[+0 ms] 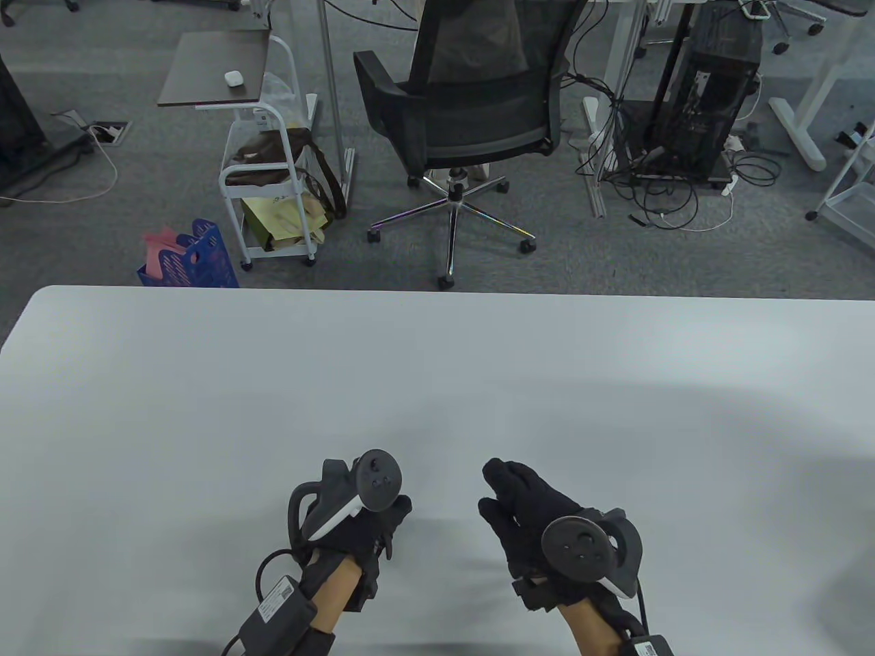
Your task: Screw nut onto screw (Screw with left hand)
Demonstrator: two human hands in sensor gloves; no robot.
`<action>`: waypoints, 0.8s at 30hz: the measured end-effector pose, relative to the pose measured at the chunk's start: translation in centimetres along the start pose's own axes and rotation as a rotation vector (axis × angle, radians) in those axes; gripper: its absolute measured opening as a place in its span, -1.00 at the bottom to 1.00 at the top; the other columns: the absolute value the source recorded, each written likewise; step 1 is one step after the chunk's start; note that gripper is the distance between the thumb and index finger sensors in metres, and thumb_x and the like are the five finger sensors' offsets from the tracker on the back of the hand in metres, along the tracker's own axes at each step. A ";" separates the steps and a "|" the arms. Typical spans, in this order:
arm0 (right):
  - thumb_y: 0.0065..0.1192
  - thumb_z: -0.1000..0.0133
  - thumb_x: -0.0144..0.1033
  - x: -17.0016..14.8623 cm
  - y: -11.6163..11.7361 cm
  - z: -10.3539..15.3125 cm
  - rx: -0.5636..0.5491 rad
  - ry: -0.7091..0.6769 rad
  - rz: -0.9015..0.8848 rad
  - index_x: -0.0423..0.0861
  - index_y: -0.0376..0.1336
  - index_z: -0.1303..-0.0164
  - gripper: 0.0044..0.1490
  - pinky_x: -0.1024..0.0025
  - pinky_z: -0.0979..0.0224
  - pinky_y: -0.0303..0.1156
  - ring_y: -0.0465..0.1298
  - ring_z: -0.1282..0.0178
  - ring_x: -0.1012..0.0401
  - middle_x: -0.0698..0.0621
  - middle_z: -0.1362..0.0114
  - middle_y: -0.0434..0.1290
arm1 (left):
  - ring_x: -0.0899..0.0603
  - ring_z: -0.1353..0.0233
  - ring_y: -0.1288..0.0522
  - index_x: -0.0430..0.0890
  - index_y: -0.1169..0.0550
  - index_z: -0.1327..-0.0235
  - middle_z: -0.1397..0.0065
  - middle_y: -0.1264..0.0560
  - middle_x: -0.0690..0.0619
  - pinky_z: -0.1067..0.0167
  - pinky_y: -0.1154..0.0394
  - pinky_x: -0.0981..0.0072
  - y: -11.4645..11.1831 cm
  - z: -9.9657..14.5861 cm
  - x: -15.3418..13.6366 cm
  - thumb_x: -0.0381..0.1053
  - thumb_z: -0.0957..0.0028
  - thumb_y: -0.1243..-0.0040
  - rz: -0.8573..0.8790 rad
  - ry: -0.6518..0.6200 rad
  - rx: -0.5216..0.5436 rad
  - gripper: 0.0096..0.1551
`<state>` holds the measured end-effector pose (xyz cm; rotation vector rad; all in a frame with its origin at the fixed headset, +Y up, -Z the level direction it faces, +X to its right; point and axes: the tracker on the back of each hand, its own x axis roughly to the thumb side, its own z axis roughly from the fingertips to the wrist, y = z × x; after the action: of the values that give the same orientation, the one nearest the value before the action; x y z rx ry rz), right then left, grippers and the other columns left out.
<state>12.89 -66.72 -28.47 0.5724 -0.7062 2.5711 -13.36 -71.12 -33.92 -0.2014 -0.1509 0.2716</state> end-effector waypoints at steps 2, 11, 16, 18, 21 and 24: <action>0.39 0.11 0.03 0.0 -0.3 0.0 -0.006 -0.035 0.103 -0.05 0.40 -0.23 -0.28 -0.03 -0.23 0.63 0.74 -0.13 -0.01 -0.14 -0.36 0.52 | -0.55 -0.55 -0.25 -0.14 -0.30 -0.51 -0.64 -0.17 -0.34 -0.41 -0.08 -0.48 0.5 0.3 -0.3 0.23 0.15 -0.12 0.041 -0.002 -0.006 -0.06; 0.36 0.13 0.14 -0.9 -0.9 -0.1 0.023 -0.075 0.398 0.04 0.32 -0.34 -0.18 -0.14 -0.42 0.45 0.55 -0.41 -0.13 -0.07 -0.56 0.36 | -0.47 -0.71 0.18 -0.03 -0.14 -0.60 -0.73 0.15 -0.18 -0.46 0.32 -0.50 2.9 1.4 -1.9 0.29 0.19 -0.15 0.144 0.000 -0.035 0.06; 0.36 0.13 0.15 -1.9 -1.2 -0.2 0.025 -0.040 0.429 0.06 0.29 -0.37 -0.15 -0.17 -0.45 0.40 0.50 -0.47 -0.15 -0.05 -0.60 0.32 | -0.39 -0.72 0.31 0.03 -0.04 -0.61 -0.72 0.28 -0.06 -0.46 0.42 -0.47 3.0 1.5 -2.0 0.36 0.25 -0.18 0.095 -0.022 -0.098 0.16; 0.36 0.13 0.16 -2.2 -1.4 -0.2 0.020 -0.029 0.431 0.06 0.28 -0.38 -0.14 -0.17 -0.46 0.38 0.49 -0.47 -0.16 -0.05 -0.61 0.31 | -0.36 -0.72 0.36 0.04 -0.01 -0.62 -0.71 0.31 -0.03 -0.46 0.44 -0.45 2.9 1.5 -1.9 0.38 0.28 -0.21 0.091 -0.033 -0.130 0.21; 0.35 0.13 0.17 -2.6 -1.6 -0.1 0.015 -0.010 0.427 0.07 0.28 -0.39 -0.13 -0.18 -0.47 0.37 0.47 -0.49 -0.17 -0.05 -0.62 0.29 | -0.33 -0.72 0.39 0.06 0.02 -0.61 -0.69 0.34 0.00 -0.45 0.46 -0.44 2.7 1.5 -1.7 0.41 0.31 -0.22 0.070 -0.028 -0.164 0.25; 0.35 0.13 0.18 -2.9 -1.6 -0.1 0.016 -0.001 0.438 0.07 0.27 -0.40 -0.13 -0.19 -0.48 0.34 0.45 -0.51 -0.18 -0.04 -0.62 0.28 | -0.32 -0.71 0.41 0.07 0.04 -0.61 -0.69 0.35 0.01 -0.45 0.47 -0.43 2.6 1.5 -1.7 0.41 0.32 -0.23 0.071 -0.022 -0.182 0.27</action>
<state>16.04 -66.17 -29.31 0.4644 -0.8951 2.9779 -15.90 -68.93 -33.24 -0.3849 -0.1905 0.3314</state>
